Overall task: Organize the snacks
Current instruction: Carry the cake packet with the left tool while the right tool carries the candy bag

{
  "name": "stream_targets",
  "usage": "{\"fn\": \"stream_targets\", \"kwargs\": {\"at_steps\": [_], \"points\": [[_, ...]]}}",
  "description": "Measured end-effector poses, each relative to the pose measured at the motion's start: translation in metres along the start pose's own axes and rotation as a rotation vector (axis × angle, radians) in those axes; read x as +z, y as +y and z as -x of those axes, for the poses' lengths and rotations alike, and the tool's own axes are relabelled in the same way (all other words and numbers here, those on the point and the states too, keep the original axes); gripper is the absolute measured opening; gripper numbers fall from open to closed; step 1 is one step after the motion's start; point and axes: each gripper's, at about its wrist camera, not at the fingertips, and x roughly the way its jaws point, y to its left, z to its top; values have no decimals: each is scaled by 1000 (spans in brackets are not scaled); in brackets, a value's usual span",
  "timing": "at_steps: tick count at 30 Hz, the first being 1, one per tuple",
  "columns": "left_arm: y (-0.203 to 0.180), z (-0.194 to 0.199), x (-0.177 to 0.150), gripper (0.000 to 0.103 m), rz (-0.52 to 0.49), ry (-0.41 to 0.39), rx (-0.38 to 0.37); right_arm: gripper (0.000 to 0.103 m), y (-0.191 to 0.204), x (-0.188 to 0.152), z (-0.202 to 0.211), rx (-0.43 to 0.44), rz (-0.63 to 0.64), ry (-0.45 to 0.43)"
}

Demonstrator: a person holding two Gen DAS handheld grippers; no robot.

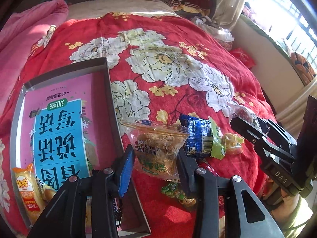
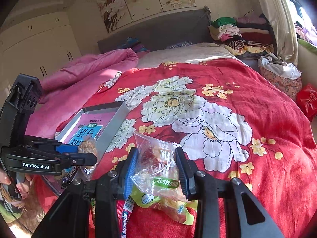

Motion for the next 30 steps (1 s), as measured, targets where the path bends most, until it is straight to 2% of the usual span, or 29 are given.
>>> {"fn": "stream_targets", "kwargs": {"at_steps": [7, 15, 30], "points": [[5, 18, -7, 41, -7, -33, 4, 38, 23, 0, 8, 10, 46, -4], [24, 38, -12, 40, 34, -72, -7, 38, 46, -1, 15, 28, 77, -5], [80, 94, -28, 40, 126, -163, 28, 38, 110, 3, 22, 114, 157, -18]]}}
